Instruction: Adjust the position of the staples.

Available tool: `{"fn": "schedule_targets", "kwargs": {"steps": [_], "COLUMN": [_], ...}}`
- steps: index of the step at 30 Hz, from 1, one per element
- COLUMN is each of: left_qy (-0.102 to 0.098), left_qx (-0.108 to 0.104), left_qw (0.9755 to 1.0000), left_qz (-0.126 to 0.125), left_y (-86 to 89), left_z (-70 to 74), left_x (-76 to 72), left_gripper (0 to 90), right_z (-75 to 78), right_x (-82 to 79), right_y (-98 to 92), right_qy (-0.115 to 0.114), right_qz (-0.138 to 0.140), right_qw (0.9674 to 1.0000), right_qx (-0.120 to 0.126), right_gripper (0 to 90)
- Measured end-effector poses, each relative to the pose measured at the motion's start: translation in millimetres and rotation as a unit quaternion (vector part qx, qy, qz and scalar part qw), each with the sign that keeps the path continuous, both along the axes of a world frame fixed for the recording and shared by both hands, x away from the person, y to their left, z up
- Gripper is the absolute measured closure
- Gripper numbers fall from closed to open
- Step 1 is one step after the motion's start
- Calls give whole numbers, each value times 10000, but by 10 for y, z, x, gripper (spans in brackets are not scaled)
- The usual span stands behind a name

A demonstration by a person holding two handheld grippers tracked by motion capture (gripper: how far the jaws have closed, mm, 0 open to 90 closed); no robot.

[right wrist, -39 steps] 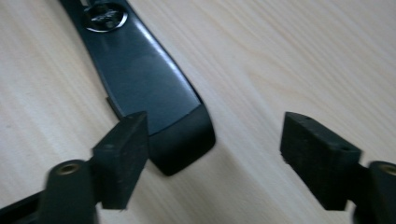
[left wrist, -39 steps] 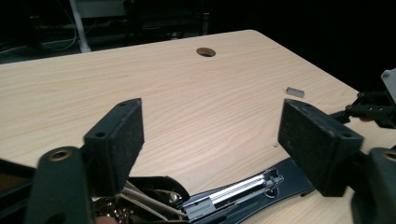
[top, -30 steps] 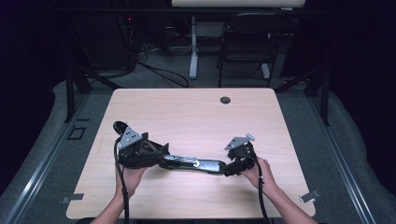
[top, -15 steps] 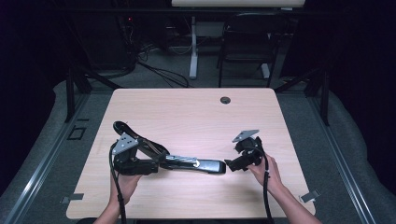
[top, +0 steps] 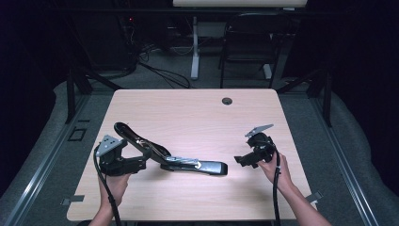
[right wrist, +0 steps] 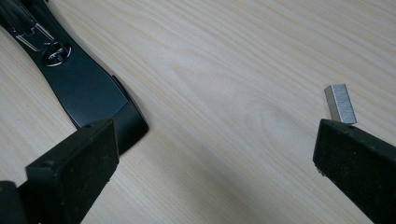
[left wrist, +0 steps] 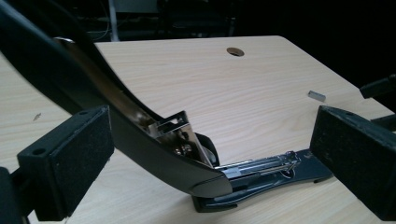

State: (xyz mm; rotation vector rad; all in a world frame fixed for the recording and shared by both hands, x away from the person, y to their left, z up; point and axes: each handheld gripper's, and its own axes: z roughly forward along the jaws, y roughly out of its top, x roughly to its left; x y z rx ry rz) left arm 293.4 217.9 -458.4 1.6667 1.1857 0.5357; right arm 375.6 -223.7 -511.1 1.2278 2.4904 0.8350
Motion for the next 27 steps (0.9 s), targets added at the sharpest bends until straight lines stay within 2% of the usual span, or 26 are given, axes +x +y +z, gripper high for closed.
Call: {"fn": "schedule_targets", "kwargs": {"steps": [1, 7, 8, 10, 14, 16, 19, 20, 22, 25, 27], "left_qy": [-28, 34, 45, 108, 208, 304, 341, 300, 257, 303, 226], "left_qx": [-14, 3, -24, -115, -207, -210, -213, -245, -312, -371, -400], "left_qw": [10000, 9994, 9992, 9987, 9980, 9978, 9977, 9978, 9979, 9974, 9971], "left_qz": [70, 356, 407, 477, 556, 554, 539, 534, 509, 537, 600], "left_y": [8, 82, 90, 129, 186, 202, 207, 204, 210, 224, 241], "left_z": [-3, -14, -19, -33, -78, -111, -137, -145, -153, -171, -176], "left_x": [2, 36, 43, 68, 132, 181, 246, 261, 269, 277, 285], "left_gripper": [0, 0, 0, 0, 0, 0, 11, 47, 224, 280, 313], "right_z": [-1, -9, -17, -9, -10, -21, -23, -24, -28, -40, -45], "right_x": [11, 21, 18, 19, 37, 45, 50, 51, 50, 60, 66], "right_y": [-4, -19, -19, -27, -38, -37, -37, -35, -30, -23, -11], "right_qy": [69, 126, 103, 116, 102, 134, 153, 158, 183, 244, 258], "right_qz": [27, 20, -23, -27, -13, -42, -39, -39, -71, -40, -32], "right_qw": [10000, 9999, 9999, 9999, 9999, 9999, 9998, 9998, 9998, 9997, 9995], "right_qx": [-24, -87, -17, -60, -116, -38, -87, -86, -70, -83, -150], "right_gripper": [0, 0, 0, 1, 11, 13, 14, 15, 16, 32, 42]}}
